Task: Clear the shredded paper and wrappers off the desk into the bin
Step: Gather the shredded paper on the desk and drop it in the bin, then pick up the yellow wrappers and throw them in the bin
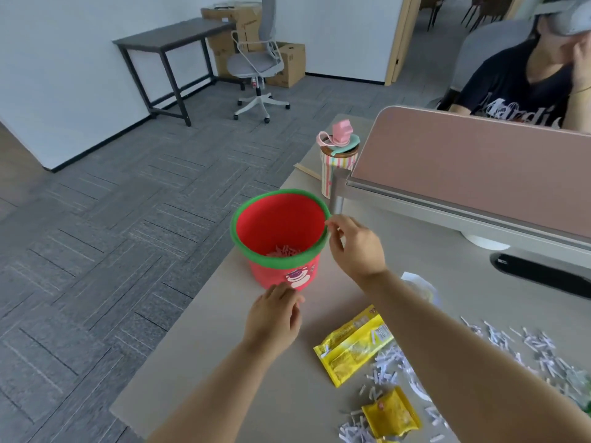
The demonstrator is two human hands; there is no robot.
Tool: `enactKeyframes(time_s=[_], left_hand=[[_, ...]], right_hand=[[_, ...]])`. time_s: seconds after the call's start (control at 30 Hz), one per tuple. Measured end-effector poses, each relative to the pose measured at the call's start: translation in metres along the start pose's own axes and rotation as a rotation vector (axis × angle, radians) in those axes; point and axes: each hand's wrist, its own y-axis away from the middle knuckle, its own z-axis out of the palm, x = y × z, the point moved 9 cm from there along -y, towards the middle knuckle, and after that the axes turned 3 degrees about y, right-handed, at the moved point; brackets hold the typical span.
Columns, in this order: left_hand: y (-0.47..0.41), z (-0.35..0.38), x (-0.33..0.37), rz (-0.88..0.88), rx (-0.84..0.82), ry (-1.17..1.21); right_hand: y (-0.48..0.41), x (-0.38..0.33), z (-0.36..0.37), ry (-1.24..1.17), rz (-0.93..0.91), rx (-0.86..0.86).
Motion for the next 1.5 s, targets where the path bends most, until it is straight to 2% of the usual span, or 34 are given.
enactKeyframes(time_s=[0.17,0.27,0.33,0.43,0.6,0.73,0.87,1.13,1.23,1.33,1.43,1.5], left_hand=[[0.015,0.09,0.019,0.035,-0.236,0.046],[0.023,0.134,0.012,0.011,-0.364,0.014],[0.03,0.151,0.001,-0.026,-0.414,-0.036],[0.035,0.155,-0.002,0.007,-0.41,-0.087],[0.032,0.149,0.001,0.032,-0.356,-0.058],[0.031,0.15,-0.002,0.016,-0.364,-0.052],[0.03,0.149,0.0,-0.002,-0.387,-0.093],[0.033,0.157,0.005,0.015,-0.467,-0.167],[0.032,0.158,0.017,0.034,-0.478,-0.166],[0.041,0.158,0.046,0.125,-0.461,-0.133],[0.061,0.164,0.078,0.233,-0.493,-0.1],[0.073,0.166,0.094,0.269,-0.52,-0.117]], right_hand=[[0.038,0.103,0.012,0.084,0.252,-0.159],[0.052,0.142,0.043,0.155,0.314,-0.352],[0.056,0.156,0.067,0.217,0.294,-0.485],[0.054,0.168,0.097,0.341,0.225,-0.629],[0.05,0.189,0.127,0.459,0.251,-0.817],[0.067,0.183,0.124,0.449,0.218,-0.798],[0.103,0.171,0.09,0.422,0.201,-0.826],[0.165,0.148,0.037,0.325,0.144,-0.764],[0.176,0.14,0.021,0.342,0.095,-0.687],[0.19,0.131,-0.002,0.358,0.011,-0.544],[0.199,0.133,-0.037,0.282,0.058,-0.417],[0.201,0.141,-0.08,0.231,0.145,-0.233]])
